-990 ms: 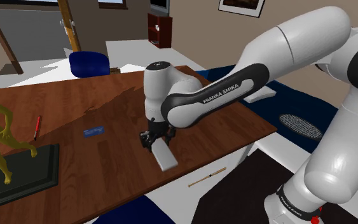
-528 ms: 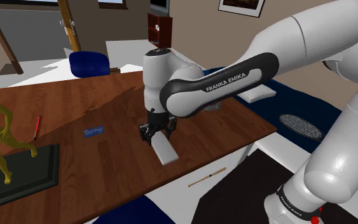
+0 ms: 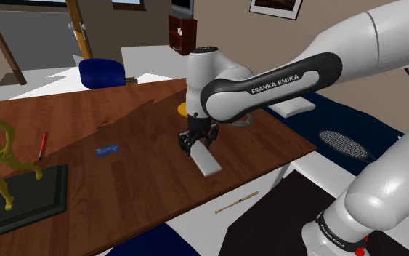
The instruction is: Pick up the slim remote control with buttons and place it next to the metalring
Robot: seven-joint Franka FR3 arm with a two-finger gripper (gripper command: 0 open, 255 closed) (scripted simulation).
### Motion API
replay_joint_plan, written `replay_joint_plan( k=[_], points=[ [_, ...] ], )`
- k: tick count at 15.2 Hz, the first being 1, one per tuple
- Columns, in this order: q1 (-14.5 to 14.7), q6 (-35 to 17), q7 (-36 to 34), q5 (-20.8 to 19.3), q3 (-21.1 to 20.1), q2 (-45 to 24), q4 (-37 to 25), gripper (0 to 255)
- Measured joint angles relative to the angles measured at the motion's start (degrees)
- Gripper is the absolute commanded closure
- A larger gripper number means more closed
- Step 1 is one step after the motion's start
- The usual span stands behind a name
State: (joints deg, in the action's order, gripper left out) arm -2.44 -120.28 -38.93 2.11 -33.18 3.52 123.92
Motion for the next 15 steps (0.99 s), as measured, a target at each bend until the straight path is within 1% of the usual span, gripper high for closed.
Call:
replay_joint_plan(
  k=[4, 8, 15],
  points=[
    [-1.98, -0.36, 7.18, 2.88, 3.46, 5.51, 5.34, 255],
    [-3.56, -0.63, 14.06, 4.76, 7.37, 10.58, 10.56, 255],
    [-7.12, -0.86, 24.95, 4.42, 14.61, 15.28, 15.86, 255]
  ],
)
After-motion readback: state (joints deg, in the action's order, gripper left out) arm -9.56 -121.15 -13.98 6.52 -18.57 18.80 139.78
